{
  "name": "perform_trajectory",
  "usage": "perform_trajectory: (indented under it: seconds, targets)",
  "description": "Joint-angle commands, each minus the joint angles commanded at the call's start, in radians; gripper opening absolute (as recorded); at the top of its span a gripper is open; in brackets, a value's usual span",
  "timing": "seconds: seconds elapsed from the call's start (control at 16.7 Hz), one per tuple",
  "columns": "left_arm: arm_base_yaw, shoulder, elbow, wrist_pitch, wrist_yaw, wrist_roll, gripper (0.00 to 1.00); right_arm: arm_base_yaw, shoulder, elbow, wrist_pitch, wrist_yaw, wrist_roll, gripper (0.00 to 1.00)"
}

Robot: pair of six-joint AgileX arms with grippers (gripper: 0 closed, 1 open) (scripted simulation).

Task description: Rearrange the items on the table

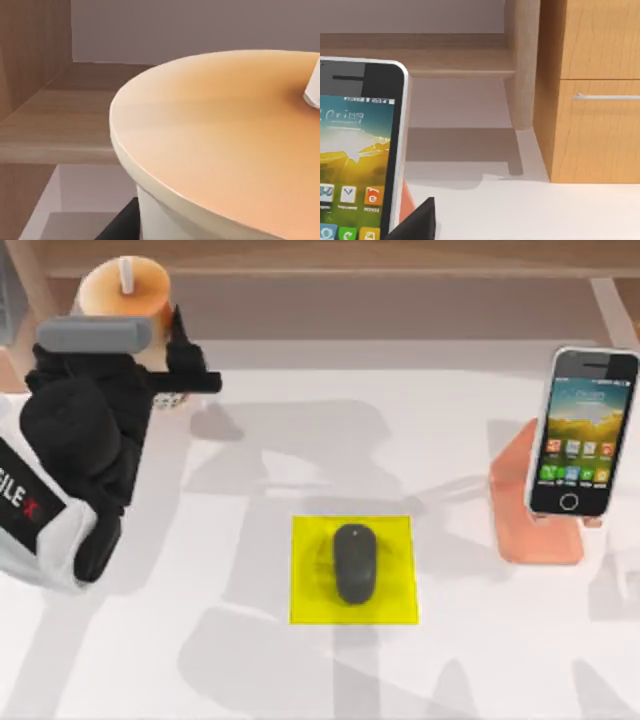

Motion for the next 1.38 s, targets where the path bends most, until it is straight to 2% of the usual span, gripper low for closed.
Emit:
perform_trajectory:
  seconds: [0.3, 0.6, 1.38]
  targets:
    - [-0.127, -0.104, 0.116, -0.126, -0.015, -0.038, 0.0, 0.0, 0.0, 0.0, 0.0, 0.0, 0.0, 1.0]
    - [-0.209, -0.157, 0.29, -0.334, -0.058, -0.067, 0.0, 0.0, 0.0, 0.0, 0.0, 0.0, 0.0, 1.0]
    - [-0.144, -0.031, 0.791, -0.914, -0.183, -0.016, 0.0, 0.0, 0.0, 0.0, 0.0, 0.0, 0.0, 1.0]
